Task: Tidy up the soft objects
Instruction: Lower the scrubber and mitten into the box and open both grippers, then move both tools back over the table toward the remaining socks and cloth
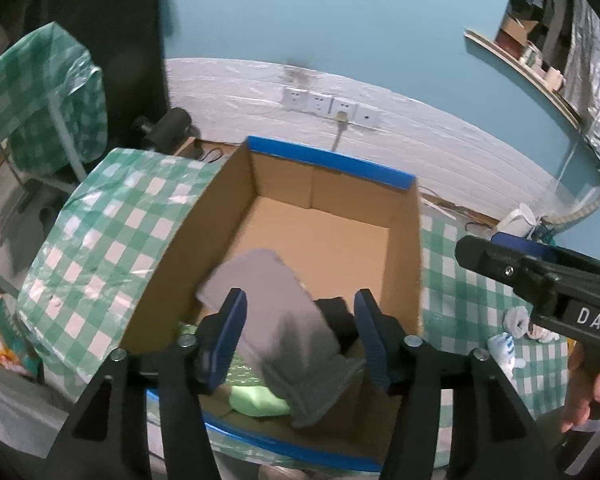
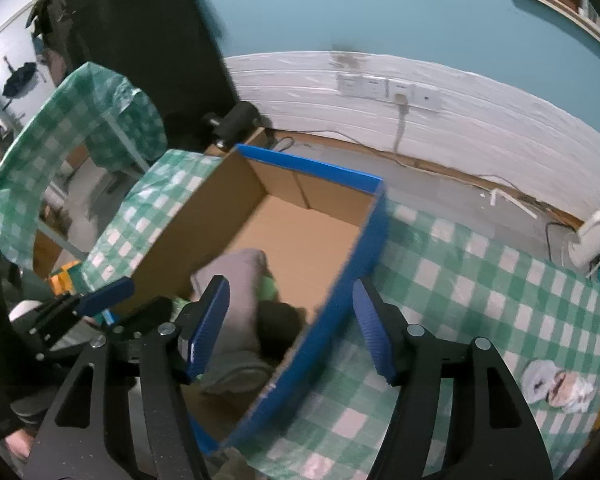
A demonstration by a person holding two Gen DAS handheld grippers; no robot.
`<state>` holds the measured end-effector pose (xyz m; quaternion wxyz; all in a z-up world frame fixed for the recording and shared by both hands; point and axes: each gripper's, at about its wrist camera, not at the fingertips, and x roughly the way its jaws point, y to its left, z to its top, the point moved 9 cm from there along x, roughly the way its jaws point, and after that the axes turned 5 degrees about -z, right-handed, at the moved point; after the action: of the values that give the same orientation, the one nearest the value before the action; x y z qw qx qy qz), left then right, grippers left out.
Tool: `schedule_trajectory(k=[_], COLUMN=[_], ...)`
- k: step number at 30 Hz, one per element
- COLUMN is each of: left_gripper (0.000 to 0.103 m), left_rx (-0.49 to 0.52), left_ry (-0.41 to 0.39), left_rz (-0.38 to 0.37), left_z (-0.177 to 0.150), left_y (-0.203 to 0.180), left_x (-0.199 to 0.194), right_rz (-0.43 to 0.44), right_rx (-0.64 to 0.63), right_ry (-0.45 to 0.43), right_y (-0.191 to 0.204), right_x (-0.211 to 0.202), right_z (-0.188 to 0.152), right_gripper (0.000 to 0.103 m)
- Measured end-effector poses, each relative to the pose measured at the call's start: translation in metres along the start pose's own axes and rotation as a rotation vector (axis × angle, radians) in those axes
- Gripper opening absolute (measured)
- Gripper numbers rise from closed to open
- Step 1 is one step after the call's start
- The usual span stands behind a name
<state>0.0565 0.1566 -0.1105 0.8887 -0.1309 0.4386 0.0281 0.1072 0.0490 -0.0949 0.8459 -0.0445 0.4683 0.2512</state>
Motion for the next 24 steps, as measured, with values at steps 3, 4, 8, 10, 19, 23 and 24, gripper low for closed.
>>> schedule_trajectory(k=[3,4,8,10,19,23,24], left_gripper=[0.059,0.059,0.060,0.061,0.064,0.068,0.072], left_rx=[0.020,0.024,0.054,0.070,0.155,0.180,0.186], left_ry=[0.004,0.005,0.014,0.019,0.038,0.058,0.067], left_rz=[-0.008,-0.010,-0.020,-0.023,-0.046,-0.055,-0.060], left_z=[0.000,-0.001,-0.001,-0.002,-0.007,-0.012,-0.014], left_y=[-0.014,-0.017,-0.036,-0.046,-0.092,-0.110,-0.115], left_x=[0.001,0.002,0.005,0.006,0.013,0.018,0.020], right_rz=[-0.016,-0.023,-0.047,-0.060,-0.108,-0.129,-0.134], right_rx=[0.018,0.025,0.057,0.075,0.149,0.178,0.184], right_ry=[0.000,-0.001,-0.004,-0.007,-0.018,-0.025,-0.025], right_y=[-0.015,-0.022,-0.047,-0.060,-0.113,-0.135,-0.140], right_x=[-0.005,-0.007,-0.015,-0.019,-0.036,-0.045,-0.047], right_z=[-0.006,-0.009,-0.017,-0.021,-0.037,-0.046,-0.049], right_gripper=[0.065,0.066,0.066,0.066,0.067,0.067,0.068])
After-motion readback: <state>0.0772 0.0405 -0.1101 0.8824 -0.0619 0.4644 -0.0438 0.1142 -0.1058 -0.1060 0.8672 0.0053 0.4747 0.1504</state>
